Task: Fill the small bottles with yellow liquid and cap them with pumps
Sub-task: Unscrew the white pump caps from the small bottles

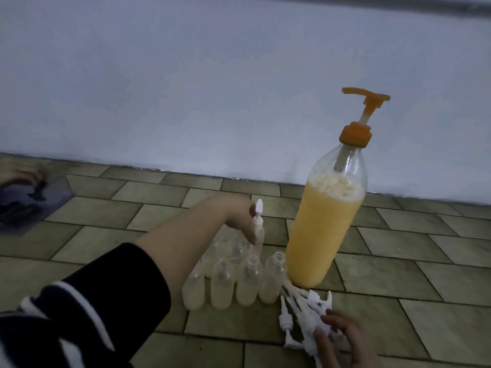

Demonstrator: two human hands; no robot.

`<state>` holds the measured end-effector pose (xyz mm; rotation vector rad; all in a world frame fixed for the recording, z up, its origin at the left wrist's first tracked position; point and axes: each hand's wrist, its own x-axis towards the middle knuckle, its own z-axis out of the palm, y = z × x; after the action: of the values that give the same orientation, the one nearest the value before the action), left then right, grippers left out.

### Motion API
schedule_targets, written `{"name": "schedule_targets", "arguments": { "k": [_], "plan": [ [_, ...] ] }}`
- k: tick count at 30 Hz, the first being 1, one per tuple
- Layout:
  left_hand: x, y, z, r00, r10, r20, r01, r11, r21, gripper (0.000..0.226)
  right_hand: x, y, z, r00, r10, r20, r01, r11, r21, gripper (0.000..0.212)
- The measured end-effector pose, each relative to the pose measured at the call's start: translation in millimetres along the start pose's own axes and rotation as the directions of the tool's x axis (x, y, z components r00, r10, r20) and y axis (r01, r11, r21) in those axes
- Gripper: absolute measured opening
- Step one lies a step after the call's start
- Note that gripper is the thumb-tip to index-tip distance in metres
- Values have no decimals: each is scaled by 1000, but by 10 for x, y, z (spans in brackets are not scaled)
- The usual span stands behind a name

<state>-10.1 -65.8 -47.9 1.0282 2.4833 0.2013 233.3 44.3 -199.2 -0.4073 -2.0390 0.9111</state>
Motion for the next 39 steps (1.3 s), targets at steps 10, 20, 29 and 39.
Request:
{"name": "schedule_targets", "arguments": {
  "k": [10,20,29,39],
  "plan": [
    [10,-40,22,978,35,-206,-67,987,-146,26,137,-204,-94,997,-20,-68,23,998,51,11],
    [-510,13,-226,808,-100,-581,-562,162,-811,27,1076,-1487,-383,1000,-22,2,21,958,286,37],
    [-869,242,3,860,52,-507,-505,228,-833,37,1740,-1893,-91,982,-4,187,-31,982,185,36],
    [-921,232,115,864,146,-482,-503,243,-829,39,1677,-1762,1,925,43,377,-87,991,100,20]
  ]
}}
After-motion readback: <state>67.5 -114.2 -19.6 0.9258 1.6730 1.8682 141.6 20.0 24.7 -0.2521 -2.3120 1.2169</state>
